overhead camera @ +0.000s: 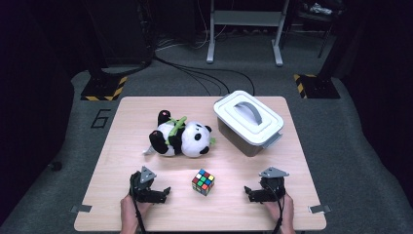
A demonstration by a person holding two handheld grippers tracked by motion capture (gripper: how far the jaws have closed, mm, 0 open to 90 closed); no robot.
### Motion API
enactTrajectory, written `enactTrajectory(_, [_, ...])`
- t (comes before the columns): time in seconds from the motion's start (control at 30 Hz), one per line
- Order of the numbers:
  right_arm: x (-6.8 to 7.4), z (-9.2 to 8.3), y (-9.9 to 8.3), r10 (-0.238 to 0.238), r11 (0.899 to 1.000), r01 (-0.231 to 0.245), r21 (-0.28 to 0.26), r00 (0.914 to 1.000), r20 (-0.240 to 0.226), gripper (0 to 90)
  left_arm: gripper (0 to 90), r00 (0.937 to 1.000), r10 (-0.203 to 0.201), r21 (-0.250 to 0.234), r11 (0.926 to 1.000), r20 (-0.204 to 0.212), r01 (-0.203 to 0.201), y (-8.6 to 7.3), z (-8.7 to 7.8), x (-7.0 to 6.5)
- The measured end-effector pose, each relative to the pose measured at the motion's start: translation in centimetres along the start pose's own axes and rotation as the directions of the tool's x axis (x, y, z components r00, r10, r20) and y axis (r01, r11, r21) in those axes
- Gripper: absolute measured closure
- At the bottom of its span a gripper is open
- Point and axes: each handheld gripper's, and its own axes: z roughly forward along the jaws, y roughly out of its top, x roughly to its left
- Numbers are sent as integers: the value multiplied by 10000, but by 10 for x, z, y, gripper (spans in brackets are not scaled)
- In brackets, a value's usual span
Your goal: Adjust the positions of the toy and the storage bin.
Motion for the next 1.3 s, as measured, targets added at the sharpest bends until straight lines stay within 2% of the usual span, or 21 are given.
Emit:
enactTrajectory(0.2, [1, 1, 0, 15, 10000, -15, 27, 10000, 74, 17, 1, 10000, 45, -3, 10000, -84, -45, 0, 0, -1])
enactTrajectory(0.27, [1, 1, 0, -12, 10000, 11, 37, 10000, 64, 16, 1, 10000, 45, -176, 9998, -87, -46, 0, -1, -2])
enactTrajectory(0.43, [1, 1, 0, -33, 10000, 32, 45, 9999, 112, 17, 1, 9999, 101, -274, 9996, 102, -98, 1, -2, -9])
enactTrajectory(0.47, [1, 1, 0, -33, 10000, 32, 45, 9999, 112, 17, 1, 9998, 104, -377, 9992, 179, -97, 2, -2, -11])
enactTrajectory(0.5, [1, 1, 0, -31, 10000, 31, 48, 9999, 119, 17, 1, 9988, 56, -326, 9995, 487, -40, 5, -3, -15])
enactTrajectory(0.53, [1, 1, 0, -31, 10000, 31, 48, 9999, 119, 17, 1, 9988, 56, -326, 9995, 487, -40, 5, -3, -15])
enactTrajectory(0.57, [1, 1, 0, -35, 10000, 34, 35, 9999, 134, 17, 1, 9970, 142, -334, 9994, 762, -117, 8, -5, -20])
enactTrajectory(0.67, [1, 1, 0, -15, 10000, 15, 27, 9999, 147, 19, 1, 9949, 327, -402, 9988, 952, -290, 12, -7, -26])
enactTrajectory(0.77, [1, 1, 0, 26, 10000, -27, 48, 9999, 142, 20, 1, 9914, 575, -666, 9965, 1174, -499, 19, -12, -39])
enactTrajectory(0.97, [1, 1, 0, 39, 10000, -40, 20, 9998, 184, 22, 1, 9862, 802, -1175, 9911, 1447, -633, 30, -18, -53])
enactTrajectory(1.1, [1, 1, 0, 43, 10000, -43, 12, 9998, 189, 22, 0, 9816, 1010, -1237, 9890, 1623, -813, 43, -20, -65])
enactTrajectory(1.3, [0, 1, 0, 23, 10000, -23, -16, 9998, 208, 24, 0, 9782, 1105, -1356, 9869, 1758, -872, 52, -18, -74])
